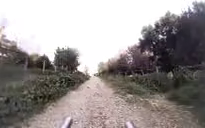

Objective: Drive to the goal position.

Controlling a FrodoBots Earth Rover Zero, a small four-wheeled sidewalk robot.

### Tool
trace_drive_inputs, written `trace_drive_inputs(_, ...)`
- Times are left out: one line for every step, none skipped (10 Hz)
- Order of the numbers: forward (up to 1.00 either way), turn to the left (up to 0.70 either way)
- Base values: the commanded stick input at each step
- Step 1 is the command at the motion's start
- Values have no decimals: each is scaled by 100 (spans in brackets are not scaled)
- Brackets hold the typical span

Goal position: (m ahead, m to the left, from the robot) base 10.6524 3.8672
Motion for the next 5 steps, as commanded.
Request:
trace_drive_inputs(70,0)
trace_drive_inputs(70,0)
trace_drive_inputs(70,0)
trace_drive_inputs(70,0)
trace_drive_inputs(70,0)
